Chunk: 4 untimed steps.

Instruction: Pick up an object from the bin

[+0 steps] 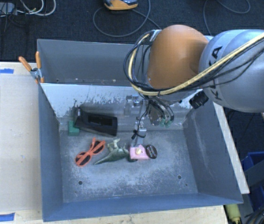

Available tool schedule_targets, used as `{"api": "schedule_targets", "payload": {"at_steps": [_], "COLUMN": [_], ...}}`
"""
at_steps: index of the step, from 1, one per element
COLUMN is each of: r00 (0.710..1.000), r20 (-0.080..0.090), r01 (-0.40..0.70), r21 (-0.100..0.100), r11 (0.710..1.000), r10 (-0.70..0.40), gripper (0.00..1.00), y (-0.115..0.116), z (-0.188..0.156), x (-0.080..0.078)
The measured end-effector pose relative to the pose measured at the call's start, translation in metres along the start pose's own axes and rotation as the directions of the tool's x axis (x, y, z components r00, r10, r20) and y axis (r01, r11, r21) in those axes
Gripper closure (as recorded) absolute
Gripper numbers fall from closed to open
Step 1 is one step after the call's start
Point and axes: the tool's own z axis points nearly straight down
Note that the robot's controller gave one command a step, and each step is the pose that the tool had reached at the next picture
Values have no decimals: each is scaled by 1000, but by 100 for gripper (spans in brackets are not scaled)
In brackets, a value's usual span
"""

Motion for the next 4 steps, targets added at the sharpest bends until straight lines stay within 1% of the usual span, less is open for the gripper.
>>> {"api": "schedule_targets", "payload": {"at_steps": [1,2,3,4], "r00": [1000,1000,1000,999], "r20": [7,8,-9,14], "r01": [-2,28,2,37], "r21": [-1,-1,1,-3], "r11": [1000,1000,1000,999], "r10": [2,-28,-2,-37], "gripper": [0,0,0,0], "y": [0,-21,-17,-48], "z": [-5,44,31,18], "x": [-1,6,3,24]}}
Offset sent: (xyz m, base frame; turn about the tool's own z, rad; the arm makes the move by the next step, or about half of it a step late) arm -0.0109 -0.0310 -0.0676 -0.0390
